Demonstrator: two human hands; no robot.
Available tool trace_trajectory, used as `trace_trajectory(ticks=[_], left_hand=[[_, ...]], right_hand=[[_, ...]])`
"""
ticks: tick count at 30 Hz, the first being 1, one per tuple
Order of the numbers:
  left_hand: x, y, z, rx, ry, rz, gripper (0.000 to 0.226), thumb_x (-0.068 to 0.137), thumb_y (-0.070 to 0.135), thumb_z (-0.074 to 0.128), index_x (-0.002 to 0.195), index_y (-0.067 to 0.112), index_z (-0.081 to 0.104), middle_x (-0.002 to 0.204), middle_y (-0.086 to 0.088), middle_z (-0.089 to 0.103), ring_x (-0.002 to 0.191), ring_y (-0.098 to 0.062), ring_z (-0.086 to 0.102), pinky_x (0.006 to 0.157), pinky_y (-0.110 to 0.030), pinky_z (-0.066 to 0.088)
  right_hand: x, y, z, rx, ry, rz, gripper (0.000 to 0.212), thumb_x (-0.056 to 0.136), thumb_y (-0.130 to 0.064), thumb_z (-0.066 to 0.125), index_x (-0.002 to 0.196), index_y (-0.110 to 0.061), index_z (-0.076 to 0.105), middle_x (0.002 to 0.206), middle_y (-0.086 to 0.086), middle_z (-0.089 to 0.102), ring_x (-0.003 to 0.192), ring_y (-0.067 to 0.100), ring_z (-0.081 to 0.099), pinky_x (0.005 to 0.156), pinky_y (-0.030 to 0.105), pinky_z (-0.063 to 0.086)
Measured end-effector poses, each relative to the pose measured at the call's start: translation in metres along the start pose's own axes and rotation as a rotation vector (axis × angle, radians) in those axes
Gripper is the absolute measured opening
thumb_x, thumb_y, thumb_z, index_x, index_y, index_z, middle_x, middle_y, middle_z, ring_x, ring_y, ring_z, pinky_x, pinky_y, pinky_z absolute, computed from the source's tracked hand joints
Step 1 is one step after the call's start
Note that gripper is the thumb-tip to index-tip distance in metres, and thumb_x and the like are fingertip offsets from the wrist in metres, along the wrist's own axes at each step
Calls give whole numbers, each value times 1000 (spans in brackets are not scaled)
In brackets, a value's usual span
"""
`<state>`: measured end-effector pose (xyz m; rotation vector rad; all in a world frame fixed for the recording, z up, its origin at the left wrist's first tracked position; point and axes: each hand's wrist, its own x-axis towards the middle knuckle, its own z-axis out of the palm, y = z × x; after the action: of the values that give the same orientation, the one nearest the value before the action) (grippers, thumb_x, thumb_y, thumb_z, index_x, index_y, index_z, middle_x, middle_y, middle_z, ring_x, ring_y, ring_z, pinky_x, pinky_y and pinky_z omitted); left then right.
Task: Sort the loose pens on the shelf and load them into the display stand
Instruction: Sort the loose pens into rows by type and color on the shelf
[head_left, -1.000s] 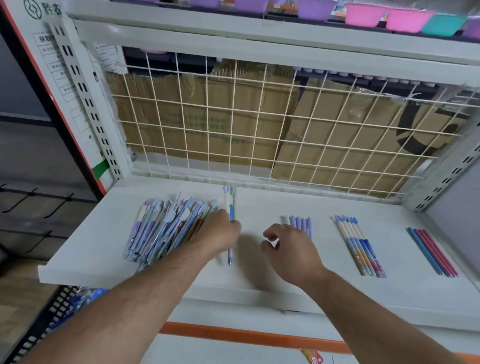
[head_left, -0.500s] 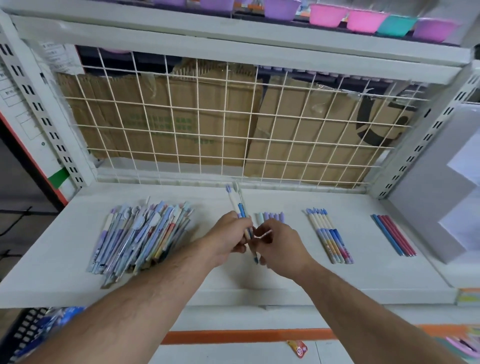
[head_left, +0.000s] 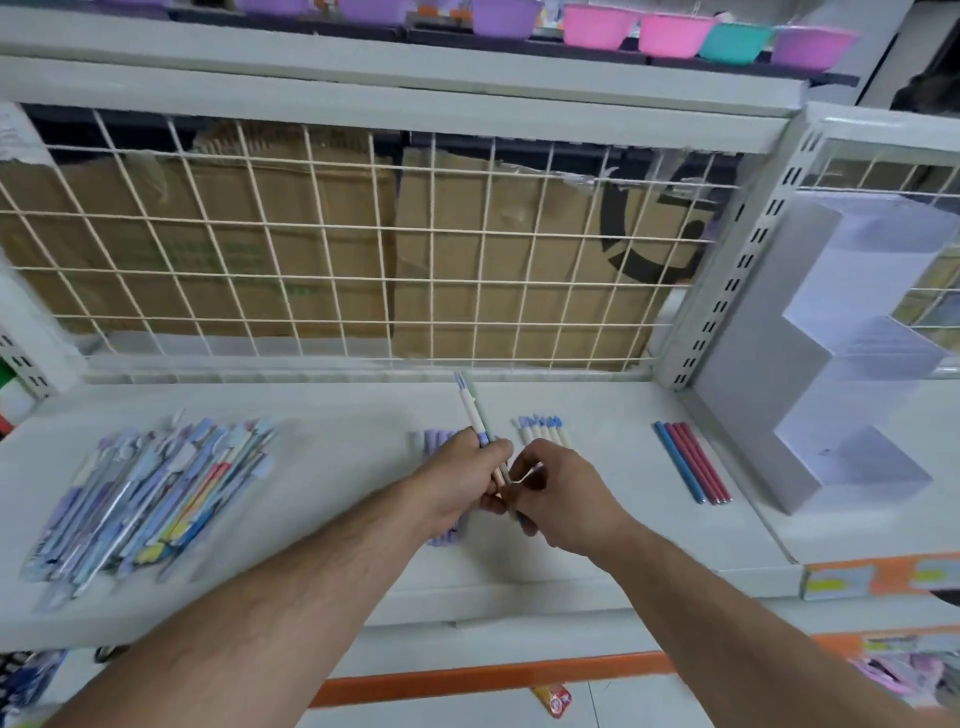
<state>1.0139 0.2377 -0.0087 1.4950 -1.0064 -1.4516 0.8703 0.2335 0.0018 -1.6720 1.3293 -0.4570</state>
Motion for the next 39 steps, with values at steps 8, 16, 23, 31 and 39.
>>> trace_trajectory(ticks=[8, 16, 23, 31, 39], left_hand=[[28, 7, 65, 30, -52, -66, 17, 96, 11, 50, 92, -1, 60, 68, -14, 62, 57, -25, 60, 62, -36, 54], [51, 10, 112, 28, -20, -119, 22, 98, 15, 51, 106, -5, 50, 69, -19, 59, 60, -32, 60, 63, -42, 53], [66, 13, 128, 56, 109, -119, 19, 96, 11, 48, 83, 0, 53, 63, -11, 55, 45, -24, 57, 44, -26, 46], [71, 16, 131, 29, 62, -114, 11, 95, 10, 51, 89, 1, 51, 66, -11, 55, 51, -23, 60, 45, -27, 47], [65, 21, 126, 54, -5, -112, 11, 94, 9, 54, 84, 7, 50, 67, -10, 53, 48, -18, 59, 47, -27, 47]], right_hand=[[0, 46, -63, 80, -48, 25, 16, 88, -6, 68, 100, -5, 57, 67, 10, 65, 41, 13, 48, 41, 26, 40], [5, 80, -106, 75, -69, 73, 26, 81, -2, 74, 102, -8, 60, 75, 10, 65, 47, 13, 52, 43, 28, 43], [22, 101, -122, -290, 254, 64, 14, 86, -11, 65, 100, -15, 63, 92, 2, 68, 83, 19, 65, 69, 21, 51], [38, 111, -136, -861, 206, 124, 17, 91, -9, 47, 103, -14, 59, 80, -2, 56, 82, 23, 61, 68, 30, 49], [47, 116, -141, -918, 308, 50, 33, 90, -6, 44, 120, -15, 53, 111, 2, 64, 90, 28, 62, 66, 29, 42]])
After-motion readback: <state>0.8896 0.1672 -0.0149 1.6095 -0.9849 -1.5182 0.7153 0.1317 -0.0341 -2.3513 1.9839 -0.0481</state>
